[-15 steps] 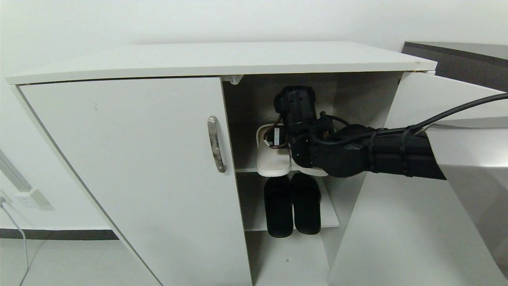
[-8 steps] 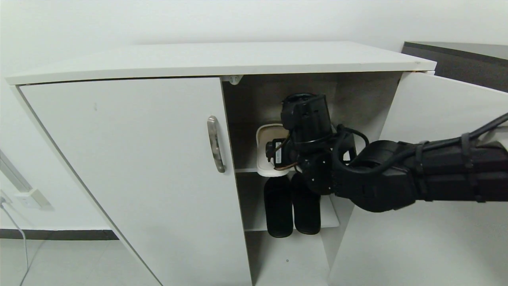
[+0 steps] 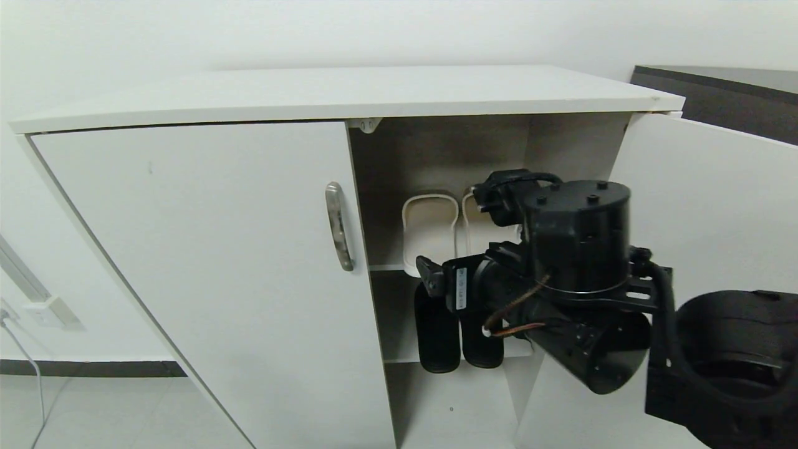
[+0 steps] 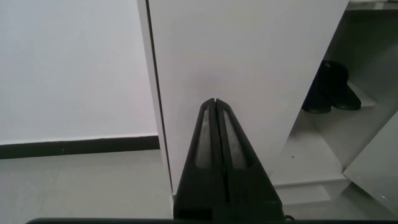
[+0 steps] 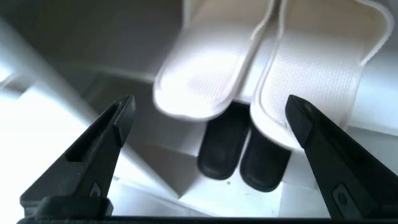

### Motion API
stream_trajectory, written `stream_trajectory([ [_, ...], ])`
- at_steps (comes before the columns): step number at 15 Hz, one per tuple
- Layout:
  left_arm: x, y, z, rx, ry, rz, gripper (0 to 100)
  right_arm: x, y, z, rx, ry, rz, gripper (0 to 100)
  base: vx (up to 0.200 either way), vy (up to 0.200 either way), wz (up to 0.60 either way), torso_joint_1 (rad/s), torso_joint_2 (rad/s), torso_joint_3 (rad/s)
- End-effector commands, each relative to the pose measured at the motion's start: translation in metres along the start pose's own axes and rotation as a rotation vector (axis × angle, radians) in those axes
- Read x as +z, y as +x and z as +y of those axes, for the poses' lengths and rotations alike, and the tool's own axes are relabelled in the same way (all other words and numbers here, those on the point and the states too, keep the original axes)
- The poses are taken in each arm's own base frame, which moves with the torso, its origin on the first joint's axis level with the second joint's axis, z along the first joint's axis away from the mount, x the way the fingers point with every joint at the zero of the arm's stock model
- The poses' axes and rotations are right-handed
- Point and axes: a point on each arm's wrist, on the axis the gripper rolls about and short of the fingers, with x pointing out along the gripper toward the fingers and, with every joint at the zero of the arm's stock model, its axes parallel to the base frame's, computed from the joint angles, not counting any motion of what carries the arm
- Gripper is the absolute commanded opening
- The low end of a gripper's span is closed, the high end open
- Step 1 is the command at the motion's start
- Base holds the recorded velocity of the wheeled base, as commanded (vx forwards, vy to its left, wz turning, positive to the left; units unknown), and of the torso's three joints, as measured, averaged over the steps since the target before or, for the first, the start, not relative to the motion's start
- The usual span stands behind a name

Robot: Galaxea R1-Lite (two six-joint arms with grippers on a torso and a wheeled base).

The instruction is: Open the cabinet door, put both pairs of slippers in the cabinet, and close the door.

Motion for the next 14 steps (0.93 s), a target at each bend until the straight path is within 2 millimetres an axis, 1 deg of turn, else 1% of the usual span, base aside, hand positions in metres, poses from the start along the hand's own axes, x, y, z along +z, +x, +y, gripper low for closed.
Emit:
stream_trajectory([
  [1, 0.000, 0.000, 0.000, 0.000, 0.000, 0.001, 0, 0.002, -0.025, -0.012, 0.043, -0.008, -0.026, 100, -0.200, 0.000, 0.00, -0.002, 0.01, 0.002],
  [3, 0.000, 0.000, 0.000, 0.000, 0.000, 0.001, 0, -0.005, -0.030, -0.017, 0.047, -0.016, -0.015, 100, -0.200, 0.000, 0.00, 0.005, 0.00, 0.000],
  [10, 0.000, 0.000, 0.000, -0.001, 0.000, 0.001, 0, -0.012, -0.030, -0.017, 0.058, -0.034, 0.008, 100, -0.200, 0.000, 0.00, 0.004, 0.00, 0.000],
  [11, 0.000, 0.000, 0.000, 0.000, 0.000, 0.001, 0, -0.013, -0.031, -0.016, 0.062, -0.036, 0.012, 0, -0.200, 0.000, 0.00, 0.007, 0.00, 0.007],
  [14, 0.000, 0.000, 0.000, 0.000, 0.000, 0.001, 0, -0.022, -0.032, -0.020, 0.089, -0.056, 0.043, 0, -0.200, 0.000, 0.00, 0.002, 0.00, 0.001],
])
